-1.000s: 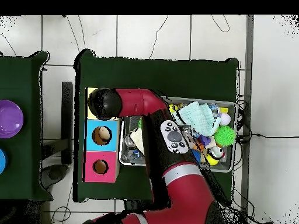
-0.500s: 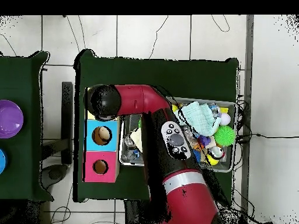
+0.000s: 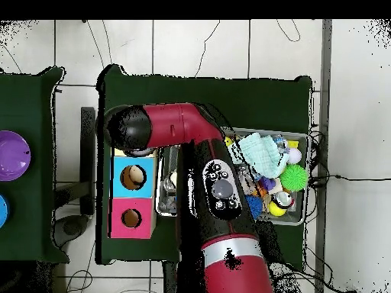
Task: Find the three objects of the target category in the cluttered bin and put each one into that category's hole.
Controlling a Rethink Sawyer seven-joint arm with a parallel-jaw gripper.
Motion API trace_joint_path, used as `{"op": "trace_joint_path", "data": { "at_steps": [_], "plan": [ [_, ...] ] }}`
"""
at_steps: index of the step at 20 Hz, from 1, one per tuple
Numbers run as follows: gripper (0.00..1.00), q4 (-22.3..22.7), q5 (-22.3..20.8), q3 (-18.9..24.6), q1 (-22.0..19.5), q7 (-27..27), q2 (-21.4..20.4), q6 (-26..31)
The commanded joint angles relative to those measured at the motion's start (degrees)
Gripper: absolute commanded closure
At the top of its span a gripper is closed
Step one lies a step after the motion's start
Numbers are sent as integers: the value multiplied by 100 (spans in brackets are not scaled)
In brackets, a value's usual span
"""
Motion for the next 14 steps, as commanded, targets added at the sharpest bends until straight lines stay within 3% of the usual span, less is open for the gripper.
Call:
{"op": "trace_joint_path", "data": {
  "at_steps": [1, 7, 11, 14],
  "plan": [
    [100, -263, -761, -826, 231, 889, -88, -169],
    [100, -153, -935, -1046, 251, 805, -235, -544],
    [100, 173, -639, -719, -82, 564, -338, -852],
    [100, 285, -676, -659, -230, 374, -328, -987]
  ]
}}
